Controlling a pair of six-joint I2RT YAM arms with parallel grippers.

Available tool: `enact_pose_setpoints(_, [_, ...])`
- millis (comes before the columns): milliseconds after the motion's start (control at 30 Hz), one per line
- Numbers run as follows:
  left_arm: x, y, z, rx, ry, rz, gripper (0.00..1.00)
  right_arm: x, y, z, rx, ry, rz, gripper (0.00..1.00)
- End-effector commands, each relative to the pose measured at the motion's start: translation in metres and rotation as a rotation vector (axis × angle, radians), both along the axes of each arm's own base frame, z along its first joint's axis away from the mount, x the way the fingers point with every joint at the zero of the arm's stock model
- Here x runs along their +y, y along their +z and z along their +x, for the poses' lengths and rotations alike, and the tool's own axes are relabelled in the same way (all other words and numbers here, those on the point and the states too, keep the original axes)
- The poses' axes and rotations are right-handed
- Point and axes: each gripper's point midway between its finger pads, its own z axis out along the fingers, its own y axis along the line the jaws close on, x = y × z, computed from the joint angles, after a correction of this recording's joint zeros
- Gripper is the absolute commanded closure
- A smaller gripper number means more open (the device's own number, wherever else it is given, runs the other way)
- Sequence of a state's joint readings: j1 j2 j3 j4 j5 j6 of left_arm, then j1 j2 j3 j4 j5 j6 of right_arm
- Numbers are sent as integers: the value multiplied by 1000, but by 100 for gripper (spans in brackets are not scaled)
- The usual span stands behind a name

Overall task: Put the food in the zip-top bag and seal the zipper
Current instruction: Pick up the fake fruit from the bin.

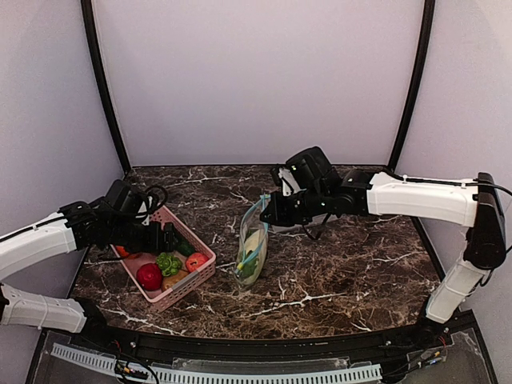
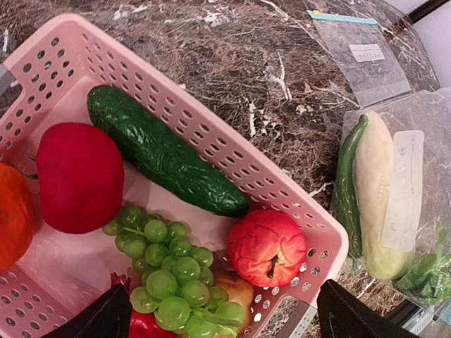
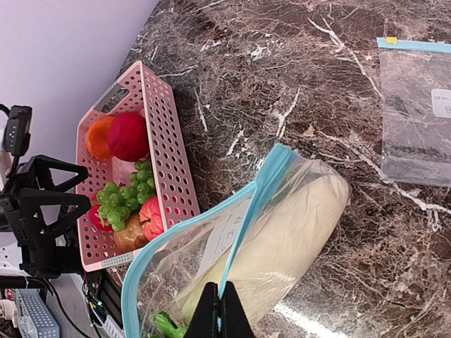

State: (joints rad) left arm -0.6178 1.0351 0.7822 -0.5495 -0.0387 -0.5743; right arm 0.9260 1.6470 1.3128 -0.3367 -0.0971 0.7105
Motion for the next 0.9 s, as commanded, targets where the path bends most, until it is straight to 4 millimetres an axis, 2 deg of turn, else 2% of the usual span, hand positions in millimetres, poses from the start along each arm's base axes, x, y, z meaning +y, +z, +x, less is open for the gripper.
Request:
enact_pose_setpoints(0, [7, -25, -6, 81, 74, -24, 7, 7, 20, 4, -40, 21, 60, 100])
enact_pose_setpoints(133, [10, -40, -8, 115, 92, -11, 4, 9, 22, 3, -43, 29, 69, 100])
enact_pose_setpoints(333, [15, -59, -10, 160, 108, 28, 3, 8, 23, 2, -43, 31, 74, 100])
enact_pose_setpoints(400, [18, -67, -13, 177, 111, 42, 11, 8, 24, 1, -44, 31, 77, 100])
enact_pose_setpoints(467, [20, -73, -14, 190, 116, 55, 24, 8, 24, 1, -45, 30, 76, 100])
enact_pose_setpoints(533, [19, -77, -15, 198, 114, 52, 27, 8, 23, 2, -45, 31, 76, 100])
enact_pose_setpoints(767, [16, -87, -17, 221, 108, 46, 28, 12, 23, 2, -41, 41, 79, 100])
enact_pose_setpoints(833, [17, -92, -18, 232, 108, 52, 35, 12, 22, 2, -41, 41, 78, 100])
enact_pose_setpoints(867, [17, -93, -18, 233, 110, 54, 43, 13, 22, 2, -41, 41, 79, 100])
